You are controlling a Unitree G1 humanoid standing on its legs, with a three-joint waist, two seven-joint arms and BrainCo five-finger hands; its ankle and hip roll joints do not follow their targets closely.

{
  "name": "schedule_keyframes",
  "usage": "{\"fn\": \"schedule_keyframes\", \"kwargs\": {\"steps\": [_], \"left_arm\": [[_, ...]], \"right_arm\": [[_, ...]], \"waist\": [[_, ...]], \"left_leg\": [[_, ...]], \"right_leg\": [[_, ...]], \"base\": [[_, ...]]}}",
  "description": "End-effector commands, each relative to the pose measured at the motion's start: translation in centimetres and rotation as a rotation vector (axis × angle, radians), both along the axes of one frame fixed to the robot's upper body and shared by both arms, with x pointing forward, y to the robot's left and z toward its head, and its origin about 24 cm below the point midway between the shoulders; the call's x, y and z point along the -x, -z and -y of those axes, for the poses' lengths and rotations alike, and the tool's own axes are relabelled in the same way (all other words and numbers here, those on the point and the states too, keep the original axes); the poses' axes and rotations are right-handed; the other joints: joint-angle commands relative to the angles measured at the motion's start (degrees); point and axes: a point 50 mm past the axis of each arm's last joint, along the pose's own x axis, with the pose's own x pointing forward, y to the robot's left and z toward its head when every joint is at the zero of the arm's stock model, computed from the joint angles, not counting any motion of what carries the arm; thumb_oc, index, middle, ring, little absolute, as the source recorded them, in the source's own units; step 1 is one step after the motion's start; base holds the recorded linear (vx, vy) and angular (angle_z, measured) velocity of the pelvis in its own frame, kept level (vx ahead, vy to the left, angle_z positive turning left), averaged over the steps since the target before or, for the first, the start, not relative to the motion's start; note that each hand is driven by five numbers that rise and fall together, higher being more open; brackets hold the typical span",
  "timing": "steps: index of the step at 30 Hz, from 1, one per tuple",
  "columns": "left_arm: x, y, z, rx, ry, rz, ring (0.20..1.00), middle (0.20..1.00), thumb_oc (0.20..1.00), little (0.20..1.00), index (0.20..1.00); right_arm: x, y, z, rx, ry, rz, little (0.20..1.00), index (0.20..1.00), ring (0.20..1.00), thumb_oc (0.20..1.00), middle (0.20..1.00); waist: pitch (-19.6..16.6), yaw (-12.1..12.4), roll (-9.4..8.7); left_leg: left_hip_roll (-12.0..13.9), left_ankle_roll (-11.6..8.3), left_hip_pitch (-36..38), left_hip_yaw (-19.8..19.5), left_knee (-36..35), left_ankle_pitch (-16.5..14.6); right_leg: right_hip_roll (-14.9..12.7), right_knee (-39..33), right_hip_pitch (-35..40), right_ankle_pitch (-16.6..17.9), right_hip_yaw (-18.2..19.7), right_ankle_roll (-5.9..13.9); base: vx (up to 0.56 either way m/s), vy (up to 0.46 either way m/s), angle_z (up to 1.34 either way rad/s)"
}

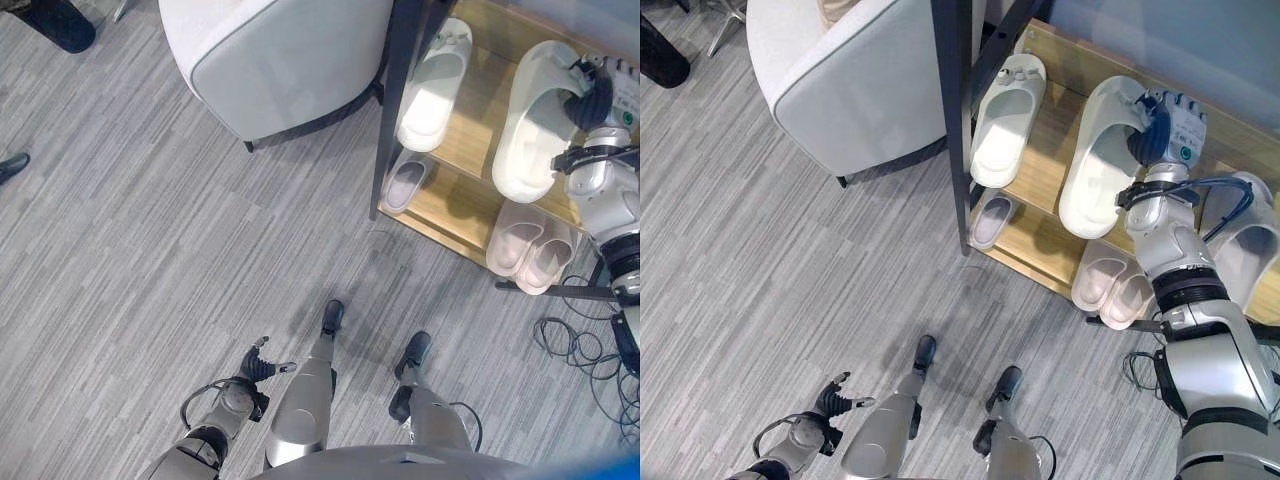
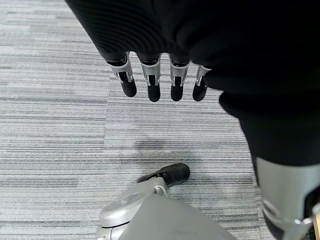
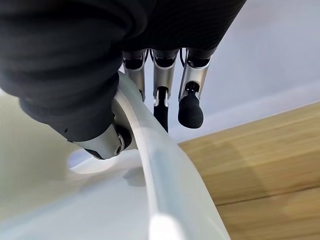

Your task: Arrange the slippers neatly on the shoe rack.

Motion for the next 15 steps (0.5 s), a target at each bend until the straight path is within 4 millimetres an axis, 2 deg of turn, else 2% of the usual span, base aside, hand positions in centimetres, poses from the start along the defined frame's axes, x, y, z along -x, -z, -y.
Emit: {"fn": "schedule_keyframes", "kwargs": {"steps": [1, 13, 14, 15], "left_arm": [[0.1, 0.1, -0.8, -0.039, -0.016, -0.031, 1.0, 1.0, 1.0, 1.0, 1.0], [-0.5, -0.3, -1.4, -0.046, -0.034, -0.014, 1.0, 1.0, 1.0, 1.0, 1.0], [-0.5, -0.3, -1.4, -0.046, -0.034, -0.013, 1.0, 1.0, 1.0, 1.0, 1.0], [-0.5, -0.3, -1.4, -0.045, -0.036, -0.013, 1.0, 1.0, 1.0, 1.0, 1.0]], "right_arm": [[-0.1, -2.8, -0.6, -0.022, -0.029, 0.101, 0.2, 0.2, 0.2, 0.2, 0.2], [-1.0, -2.1, -0.7, -0.085, -0.027, 0.041, 0.2, 0.2, 0.2, 0.2, 0.2], [-1.0, -2.1, -0.7, -0.087, -0.026, 0.042, 1.0, 1.0, 1.0, 1.0, 1.0], [-1.1, -1.8, -0.7, -0.1, -0.024, 0.036, 1.0, 1.0, 1.0, 1.0, 1.0]], "waist": [[-1.34, 0.95, -1.51], [-1.45, 2.13, -2.37], [-1.42, 2.17, -2.36], [-1.41, 2.25, -2.34]], "left_leg": [[-1.15, -4.31, -2.3, 0.08, -0.02, -3.73], [-2.1, -4.34, -4.01, -1.18, -0.02, -3.68], [-2.16, -4.33, -4.11, -1.23, -0.02, -3.7], [-2.24, -4.32, -4.29, -1.38, -0.02, -3.68]], "right_leg": [[-3.6, 0.41, 5.23, -5.7, 0.38, 6.85], [-4.19, 0.41, 4.81, -5.49, -1.69, 7.16], [-4.21, 0.41, 4.77, -5.46, -1.77, 7.16], [-4.24, 0.41, 4.8, -5.5, -1.92, 7.19]], "base": [[0.02, 0.036, 0.11], [0.02, 0.015, 0.05], [0.02, 0.01, 0.04], [0.02, 0.015, 0.05]]}}
